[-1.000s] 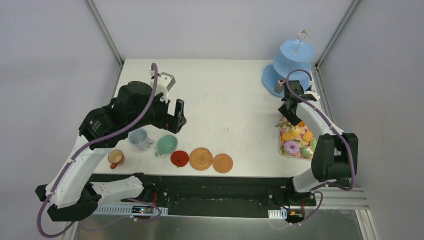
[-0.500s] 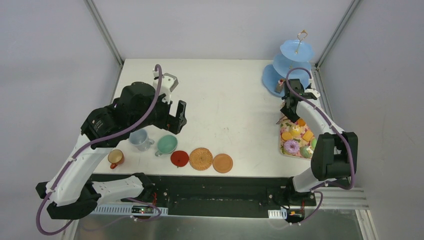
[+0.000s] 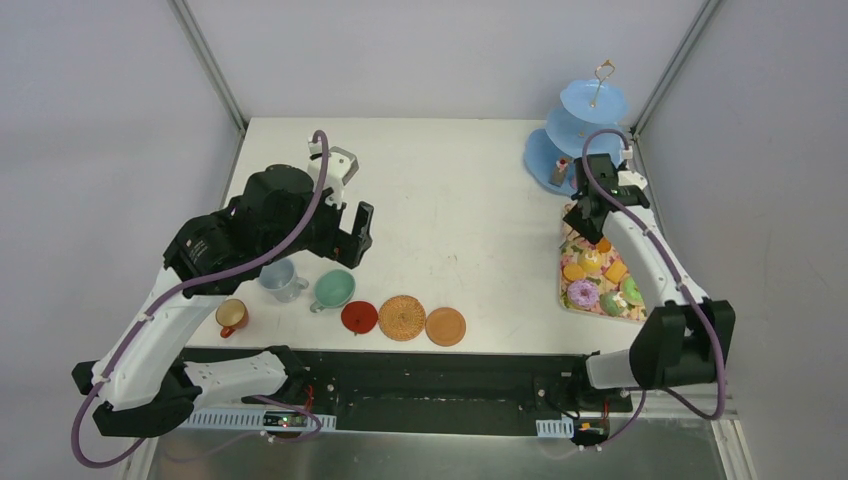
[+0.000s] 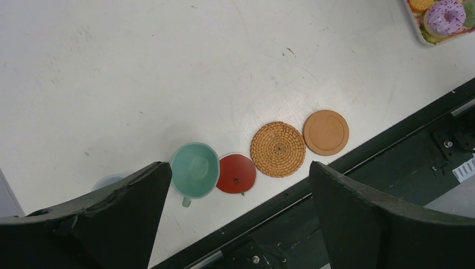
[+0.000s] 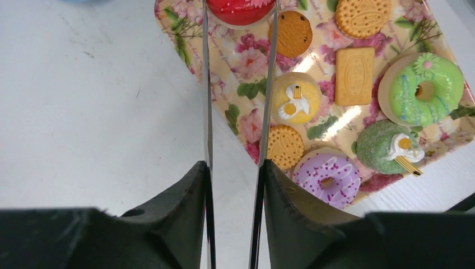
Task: Serve the afternoon tea
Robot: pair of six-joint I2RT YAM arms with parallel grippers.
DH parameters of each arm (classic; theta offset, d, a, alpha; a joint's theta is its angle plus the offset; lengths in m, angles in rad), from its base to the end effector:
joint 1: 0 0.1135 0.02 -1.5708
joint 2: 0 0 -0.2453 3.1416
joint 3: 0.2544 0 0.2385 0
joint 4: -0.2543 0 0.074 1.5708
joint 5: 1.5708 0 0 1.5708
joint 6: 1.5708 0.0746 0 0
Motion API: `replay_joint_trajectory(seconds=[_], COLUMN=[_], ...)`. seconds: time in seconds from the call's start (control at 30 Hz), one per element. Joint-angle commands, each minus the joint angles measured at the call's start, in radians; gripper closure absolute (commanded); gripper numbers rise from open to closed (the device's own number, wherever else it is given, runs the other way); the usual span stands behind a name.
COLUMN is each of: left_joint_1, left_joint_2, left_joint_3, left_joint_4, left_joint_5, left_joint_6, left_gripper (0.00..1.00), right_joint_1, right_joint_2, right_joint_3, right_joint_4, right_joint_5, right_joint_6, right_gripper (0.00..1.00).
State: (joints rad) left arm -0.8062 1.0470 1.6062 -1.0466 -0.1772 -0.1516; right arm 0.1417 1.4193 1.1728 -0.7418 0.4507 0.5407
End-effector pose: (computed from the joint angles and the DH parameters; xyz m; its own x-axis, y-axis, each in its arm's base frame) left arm 0.1420 -0.1290 0.4302 -0.4114 0.2142 -0.8859 0.5467 0.8357 -0.0518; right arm 0.3007 0.0101 0.2400 -0.6520 0.3750 -0.6589 0.5200 0.8537 -0.0286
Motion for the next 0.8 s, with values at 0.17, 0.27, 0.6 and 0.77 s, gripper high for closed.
replay_joint_trajectory(seconds=[0.17, 0.27, 0.6, 0.77], left_joint_1=[-0.011, -0.011, -0.011, -0.011], left_joint_2=[0.014, 0.02, 0.016, 0.002], left_joint_3=[0.028, 0.034, 0.047, 0.04], left_joint_4=[0.005, 0.007, 0.005, 0.01], left_joint_5=[-0.007, 0.009, 0.02, 0.0], left_joint_6=[0.013, 0.003, -0.021, -0.024], left_gripper=[0.0, 0.0, 0.0, 0.0], right_joint_1=[0.002, 0.003, 0.037, 0.055], right_joint_2=[-0.202, -0.208, 0.002, 0.122], right_joint_3=[0.034, 0.081, 0.365, 0.482], right_joint_4=[-0.051, -0.017, 0.053, 0.059], right_joint_5=[-0.119, -0.179, -0.296, -0.312], right_joint_6=[-0.117, -0.156, -0.192, -0.173], right_gripper=[0.74, 0.74, 0.75, 0.75])
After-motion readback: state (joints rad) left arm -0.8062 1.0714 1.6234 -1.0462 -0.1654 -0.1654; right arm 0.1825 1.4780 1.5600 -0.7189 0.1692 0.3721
